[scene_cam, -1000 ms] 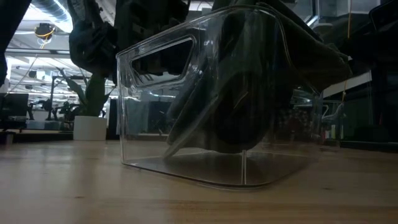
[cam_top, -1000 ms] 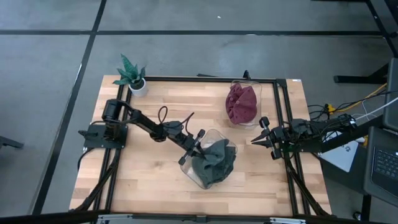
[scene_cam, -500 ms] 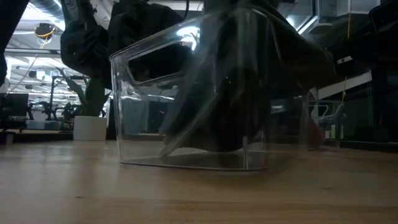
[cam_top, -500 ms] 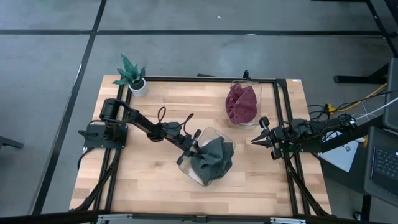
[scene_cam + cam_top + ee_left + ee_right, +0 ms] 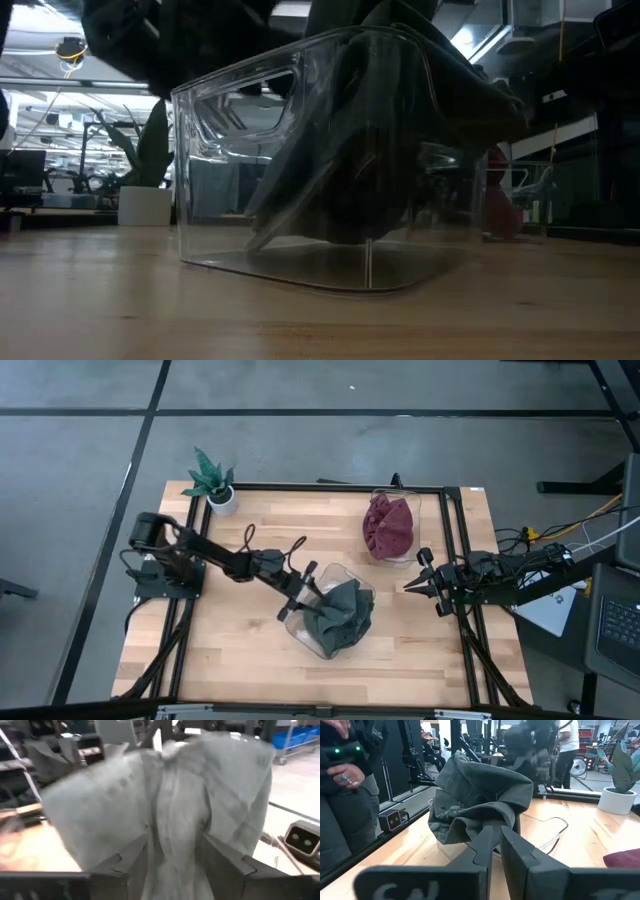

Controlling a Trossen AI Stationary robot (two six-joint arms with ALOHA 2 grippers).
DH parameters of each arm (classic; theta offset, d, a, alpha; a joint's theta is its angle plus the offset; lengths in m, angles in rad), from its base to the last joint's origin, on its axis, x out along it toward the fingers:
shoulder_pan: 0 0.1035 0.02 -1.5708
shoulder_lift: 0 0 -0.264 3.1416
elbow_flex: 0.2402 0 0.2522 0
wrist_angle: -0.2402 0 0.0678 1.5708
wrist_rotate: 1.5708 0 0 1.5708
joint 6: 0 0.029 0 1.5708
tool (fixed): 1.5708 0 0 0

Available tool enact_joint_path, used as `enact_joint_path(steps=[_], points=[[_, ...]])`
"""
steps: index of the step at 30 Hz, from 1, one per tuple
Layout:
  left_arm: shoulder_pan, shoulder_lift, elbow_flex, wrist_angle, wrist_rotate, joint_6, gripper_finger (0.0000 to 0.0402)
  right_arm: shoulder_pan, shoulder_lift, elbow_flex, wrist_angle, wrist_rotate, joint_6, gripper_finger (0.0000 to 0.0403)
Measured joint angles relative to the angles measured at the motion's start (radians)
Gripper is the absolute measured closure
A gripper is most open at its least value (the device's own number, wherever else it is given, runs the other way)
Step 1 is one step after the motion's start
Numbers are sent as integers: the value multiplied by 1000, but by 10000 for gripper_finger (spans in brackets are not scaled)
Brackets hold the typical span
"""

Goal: Pick & Place hat
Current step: Put the black cap into the bottom transparent bin

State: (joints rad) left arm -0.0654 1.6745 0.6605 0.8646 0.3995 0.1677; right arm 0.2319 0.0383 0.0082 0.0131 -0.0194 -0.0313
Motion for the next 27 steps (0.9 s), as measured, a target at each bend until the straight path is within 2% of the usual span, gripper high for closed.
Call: enact_joint_path(steps=[5, 10, 14, 17, 24, 27], points=[[2, -158, 0, -132, -77, 6, 205, 0, 0, 0, 0, 0, -1, 366], [2, -289, 46, -370, -186, 17, 209, 0, 0, 0, 0, 0, -2, 366], [-23, -309, 137, -628, -209, 14, 243, 0, 0, 0, 0, 0, -2, 366], [-66, -305, 212, -746, -196, 14, 282, 0, 0, 0, 0, 0, 1, 366], [-121, -267, 319, -819, -132, 11, 388, 0, 0, 0, 0, 0, -2, 366], [-131, -247, 334, -833, -123, 2, 396, 0, 0, 0, 0, 0, 0, 366]])
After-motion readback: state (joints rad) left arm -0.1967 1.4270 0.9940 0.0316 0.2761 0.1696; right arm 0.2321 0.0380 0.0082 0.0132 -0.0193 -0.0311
